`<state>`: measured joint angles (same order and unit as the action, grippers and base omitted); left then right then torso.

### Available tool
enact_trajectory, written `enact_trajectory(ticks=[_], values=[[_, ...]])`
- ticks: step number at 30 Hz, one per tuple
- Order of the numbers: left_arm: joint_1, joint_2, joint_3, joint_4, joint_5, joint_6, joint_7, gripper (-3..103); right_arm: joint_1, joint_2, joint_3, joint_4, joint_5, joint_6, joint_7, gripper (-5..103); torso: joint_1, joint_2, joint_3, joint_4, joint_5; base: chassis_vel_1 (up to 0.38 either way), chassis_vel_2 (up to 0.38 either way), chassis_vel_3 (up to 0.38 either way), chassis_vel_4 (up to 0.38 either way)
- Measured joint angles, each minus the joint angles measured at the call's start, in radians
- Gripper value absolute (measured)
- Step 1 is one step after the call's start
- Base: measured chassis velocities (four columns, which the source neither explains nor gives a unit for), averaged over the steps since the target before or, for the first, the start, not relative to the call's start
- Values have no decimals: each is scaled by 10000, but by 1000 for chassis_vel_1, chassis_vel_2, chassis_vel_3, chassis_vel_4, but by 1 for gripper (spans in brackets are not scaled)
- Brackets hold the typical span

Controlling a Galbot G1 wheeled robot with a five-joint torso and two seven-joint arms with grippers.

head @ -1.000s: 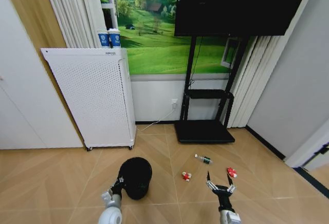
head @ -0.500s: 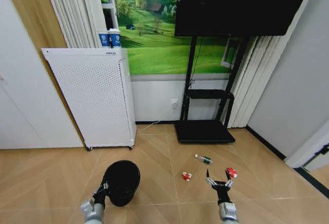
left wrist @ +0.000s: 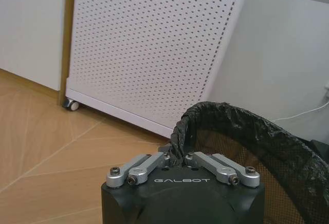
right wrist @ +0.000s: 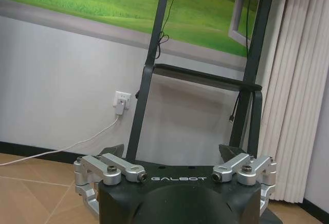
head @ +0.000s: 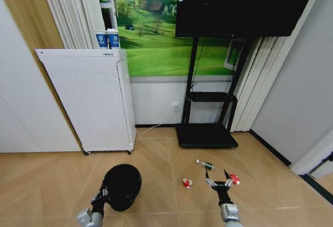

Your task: Pick up the trash bin and place the garbage on the floor into it.

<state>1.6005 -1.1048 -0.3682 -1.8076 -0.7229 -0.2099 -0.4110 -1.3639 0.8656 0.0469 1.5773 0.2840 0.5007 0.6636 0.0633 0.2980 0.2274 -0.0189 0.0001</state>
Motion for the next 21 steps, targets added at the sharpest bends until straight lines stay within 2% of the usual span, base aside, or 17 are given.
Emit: enact_trajectory(ticks=[11, 15, 17, 18, 21], values=[[335, -107, -166, -89, 132, -89, 49, 7, -94, 125, 63, -306, -873, 75, 171, 100, 4, -2, 2, -2, 3, -437, 3, 469, -14], [516, -112, -254, -153, 162, -111, 57, 7, -182, 126, 74, -303, -1035, -7, 319, 100, 9, -3, 4, -6, -8, -103, 30, 100, -3], [875, -94, -433, -326, 205, -140, 57, 7, -250, 64, 39, -283, -1152, -169, 493, 100, 7, -2, 3, 2, 3, 1, -6, -66, 20], [1403, -50, -630, -442, 249, -182, 125, 7, -260, -48, -118, -331, -975, -486, 684, 100, 1, -1, -1, -2, -3, 124, -19, -129, -3], [1877, -68, -813, -484, 343, -248, 203, 7, 61, -129, -405, -689, -724, -618, 738, 100, -4, -1, -3, 3, -1, 143, -13, -130, -2]])
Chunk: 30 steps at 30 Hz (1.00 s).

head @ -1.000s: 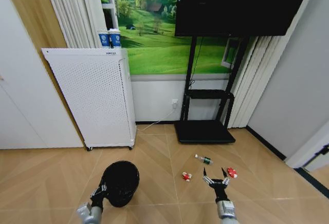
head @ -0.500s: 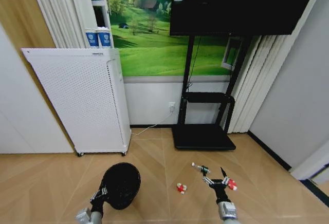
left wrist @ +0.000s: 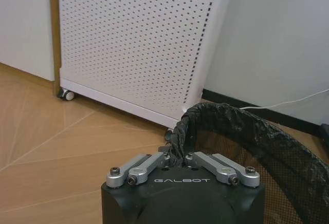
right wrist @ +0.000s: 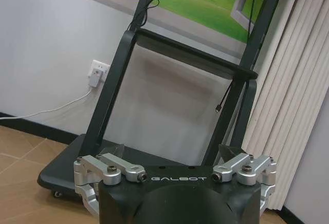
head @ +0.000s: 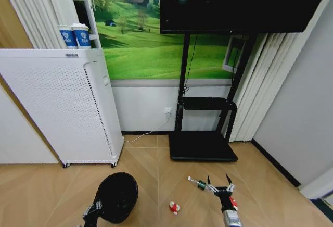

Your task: Pick up the trash bin and place the garbage on the floor into it.

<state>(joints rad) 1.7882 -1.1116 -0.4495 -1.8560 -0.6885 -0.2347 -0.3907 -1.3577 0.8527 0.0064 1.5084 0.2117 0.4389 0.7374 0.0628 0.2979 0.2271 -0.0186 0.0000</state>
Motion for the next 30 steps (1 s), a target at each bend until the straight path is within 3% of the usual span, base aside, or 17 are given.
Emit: enact_trajectory(ticks=[7, 13, 17, 30], values=[[628, -270, -300, -417, -11, 11, -147, 7, 115, -133, -621, -284, -66, -202, -35, 100, 0, 1, 1, -10, -1, 39, 2, -20, 1], [1520, -896, -737, -601, 140, -123, -113, 7, 935, 155, -2110, -1040, 88, -205, -49, 100, 4, 0, 3, 2, 2, -54, -13, 25, -7], [1997, -1153, -1000, -727, 279, -285, -38, 7, 1409, 418, -3014, -1620, -17, -81, -121, 100, 4, 0, 2, -3, 0, 0, 0, 0, 0], [1897, -673, -1580, -376, -211, -276, 12, 7, 3114, 1098, -5881, -4165, -285, 170, -203, 100, 5, 0, 3, -6, -2, 0, 0, 0, 0]])
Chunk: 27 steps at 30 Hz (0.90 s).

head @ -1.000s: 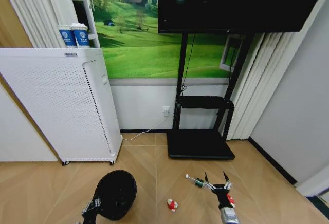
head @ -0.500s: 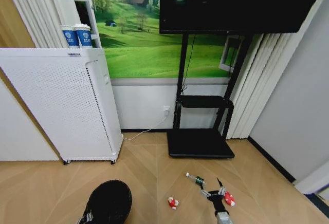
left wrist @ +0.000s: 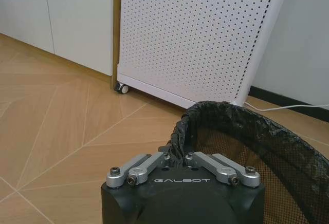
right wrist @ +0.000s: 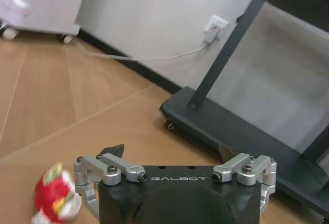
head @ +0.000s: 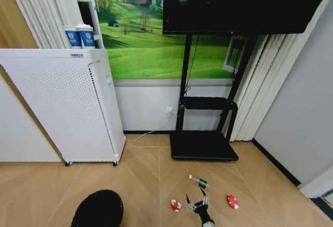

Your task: Pick up the trash bin and place the garbage on the floor into it.

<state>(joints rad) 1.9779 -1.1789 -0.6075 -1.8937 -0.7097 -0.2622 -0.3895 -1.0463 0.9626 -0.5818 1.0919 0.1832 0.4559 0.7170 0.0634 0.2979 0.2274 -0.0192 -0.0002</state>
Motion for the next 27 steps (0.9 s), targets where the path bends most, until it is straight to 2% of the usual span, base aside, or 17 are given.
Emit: enact_trajectory(ticks=[3, 6, 7, 10, 16, 21, 24, 27], values=[[-83, 21, 37, 112, -36, 3, 2, 7, 185, 52, -284, -293, 14, 42, -14, 100, 0, 0, -1, 0, 0, 0, 0, 0, 0], [-341, 98, 188, 407, -190, 64, 9, 7, 943, 283, -1348, -1345, 97, 282, -133, 100, 0, 0, 0, 4, 2, 0, 0, 0, 0], [-341, 98, 188, 407, -190, 64, 9, 7, 943, 283, -1348, -1345, 97, 282, -133, 100, 0, 0, 0, 4, 2, 0, 0, 0, 0], [-516, 170, 259, 556, -331, 130, 0, 7, 1447, 419, -2275, -1904, 111, 396, -228, 100, 0, -1, 0, 4, -1, 0, 0, 0, 0], [-637, 281, 264, 673, -490, 156, -1, 7, 1588, 471, -3057, -1950, -41, 462, -253, 100, 0, -1, 0, 4, 1, 0, 0, 0, 0], [-779, 325, 274, 765, -640, 213, 0, 7, 1737, 593, -3790, -2327, -171, 749, -579, 100, 0, 0, -1, -1, 1, 0, 0, 0, 0], [-897, 310, 369, 921, -660, 224, -7, 7, 2262, 1061, -4412, -3031, 54, 1087, -991, 100, 0, -1, 0, 1, -2, 0, 0, 0, 0], [-934, 302, 404, 947, -681, 225, -7, 7, 2582, 1345, -4685, -3258, 379, 1124, -1148, 100, 0, -1, 0, 6, 1, 0, 0, 0, 0]])
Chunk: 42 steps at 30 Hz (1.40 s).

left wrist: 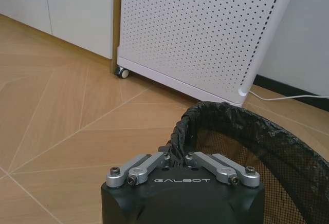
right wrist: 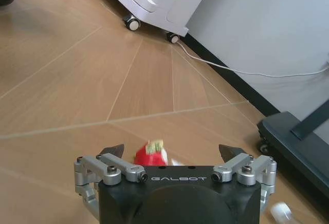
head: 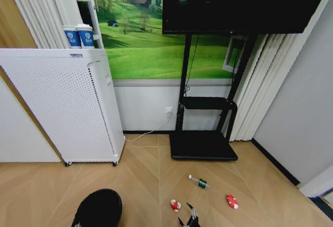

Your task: Pick up the trash bin and place the garbage on the floor into it.

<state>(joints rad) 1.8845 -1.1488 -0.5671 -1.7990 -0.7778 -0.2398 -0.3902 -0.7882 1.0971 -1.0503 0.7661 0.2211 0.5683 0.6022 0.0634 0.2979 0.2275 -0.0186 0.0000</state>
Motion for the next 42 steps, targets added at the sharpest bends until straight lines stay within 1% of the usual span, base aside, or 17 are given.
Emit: enact_trajectory(ticks=[2, 4, 5, 7, 9, 13, 17, 28, 34, 38, 39, 40, 41, 42], values=[[-14, -4, 17, 9, -3, -1, 0, 7, 346, 358, -290, -157, 477, -19, -151, 100, 0, 0, 0, 1, 0, 0, 0, 0, 0], [-14, -4, 16, 10, -3, 0, -3, 7, 409, 416, -352, -178, 604, -32, -194, 100, 0, 0, 0, 0, 0, 0, 0, 0, 0], [-15, -1, -5, 10, -15, -1, -17, 7, 549, 545, -524, -264, 899, -67, -310, 100, 0, -1, 0, -2, 0, 0, 0, 0, 0], [-15, 1, -15, 7, -31, -1, -20, 7, 592, 586, -581, -296, 992, -76, -353, 100, 0, 0, 0, -3, -1, 0, 0, 0, 0], [-22, 3, -29, -23, -67, 2, -31, 7, 759, 713, -862, -406, 1540, -139, -564, 100, 0, 0, 0, -4, 0, 0, 0, 0, 0], [-53, -37, 5, -6, -67, 2, -28, 7, 802, 821, -1033, -580, 1876, -208, -720, 100, 0, 0, 0, -5, -2, 0, 0, 0, 0], [-83, -126, 105, 48, -35, -2, -7, 7, 798, 1169, -1148, -881, 2397, -421, -822, 100, 0, 0, -1, -4, -1, 0, 0, 0, 0], [-51, -203, 158, -30, -16, -16, 4, 7, 995, 1559, -1647, -1381, 2775, -710, -968, 100, 0, 0, -1, -4, 0, 0, 0, 0, 0], [-17, -257, 134, 12, -17, -103, 82, 7, 1170, 1927, -1812, -2240, 3216, -766, -1399, 100, 0, 0, -1, -4, 1, 0, 0, 0, 0], [32, -325, 108, 30, -28, -121, 107, 7, 1228, 1995, -1883, -2536, 3259, -841, -1532, 100, -1, 0, -1, -3, 0, 0, 0, 0, 0], [30, -330, 102, 51, -38, -127, 110, 7, 1230, 2022, -1889, -2649, 3270, -868, -1561, 101, -1, 0, -1, -3, 0, 0, 0, 0, 0], [28, -319, 96, 61, -57, -128, 115, 7, 1230, 2046, -1891, -2753, 3305, -906, -1624, 97, -1, 0, -1, -4, -1, 0, 0, 0, 0], [28, -319, 96, 61, -57, -128, 115, 7, 1230, 2046, -1891, -2753, 3305, -906, -1624, 97, -1, 0, -1, -4, -1, 0, 0, 0, 0], [26, -295, 91, 62, -86, -128, 120, 7, 1226, 2055, -1891, -2804, 3325, -907, -1694, 92, -1, 0, -1, -3, 0, 0, 0, 0, 0]])
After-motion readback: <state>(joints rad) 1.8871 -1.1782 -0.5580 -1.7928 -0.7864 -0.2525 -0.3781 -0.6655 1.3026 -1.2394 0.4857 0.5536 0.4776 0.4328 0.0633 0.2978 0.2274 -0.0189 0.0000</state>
